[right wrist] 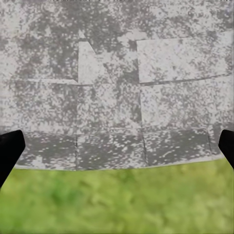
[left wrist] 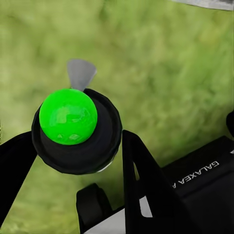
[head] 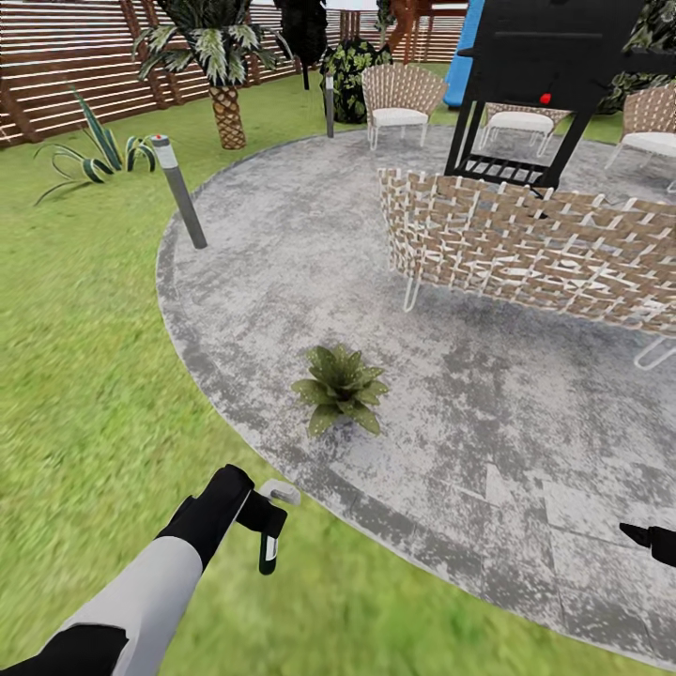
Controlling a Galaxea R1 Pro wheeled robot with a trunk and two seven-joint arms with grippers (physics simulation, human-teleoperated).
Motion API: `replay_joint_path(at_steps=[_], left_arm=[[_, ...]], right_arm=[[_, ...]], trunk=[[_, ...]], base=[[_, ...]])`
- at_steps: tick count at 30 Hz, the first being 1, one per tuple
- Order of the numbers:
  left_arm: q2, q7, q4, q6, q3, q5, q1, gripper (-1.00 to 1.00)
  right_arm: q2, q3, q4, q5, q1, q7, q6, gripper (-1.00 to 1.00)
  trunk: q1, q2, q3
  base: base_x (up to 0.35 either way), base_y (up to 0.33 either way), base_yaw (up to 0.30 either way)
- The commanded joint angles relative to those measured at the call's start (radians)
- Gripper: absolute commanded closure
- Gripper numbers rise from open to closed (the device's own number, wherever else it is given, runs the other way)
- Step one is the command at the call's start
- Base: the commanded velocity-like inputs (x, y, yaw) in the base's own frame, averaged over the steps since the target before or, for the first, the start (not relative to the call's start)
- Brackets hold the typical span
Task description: Pick up the pesticide atomizer in the garden and spray insectifuge to fully cover both potted plants in the garden.
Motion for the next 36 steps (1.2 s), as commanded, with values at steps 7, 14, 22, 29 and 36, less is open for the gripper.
replay_joint_path(at_steps=[7, 14, 22, 29, 36], left_arm=[[0.000, -0.009, -0.001, 0.002, -0.001, -0.010, 0.000, 1.00], [0.000, -0.009, -0.001, 0.002, -0.001, -0.010, 0.000, 1.00], [0.000, -0.009, -0.001, 0.002, -0.001, -0.010, 0.000, 1.00], [0.000, -0.009, -0.001, 0.002, -0.001, -0.010, 0.000, 1.00], [0.000, -0.009, -0.001, 0.002, -0.001, -0.010, 0.000, 1.00]], right_arm=[[0.000, -0.001, -0.001, 0.010, -0.001, 0.010, 0.002, -1.00], [0.000, -0.001, -0.001, 0.010, -0.001, 0.010, 0.002, -1.00], [0.000, -0.001, -0.001, 0.010, -0.001, 0.010, 0.002, -1.00], [0.000, -0.001, 0.000, 0.010, -0.001, 0.010, 0.002, -1.00], [0.000, -0.001, 0.000, 0.010, -0.001, 0.010, 0.002, -1.00]], trunk=[[0.000, 0.000, 0.010], [0.000, 0.000, 0.021], [0.000, 0.000, 0.034], [0.000, 0.000, 0.045], [0.000, 0.000, 0.048]], base=[[0.000, 0.000, 0.000], [0.000, 0.000, 0.000], [0.000, 0.000, 0.000], [0.000, 0.000, 0.000], [0.000, 0.000, 0.000]])
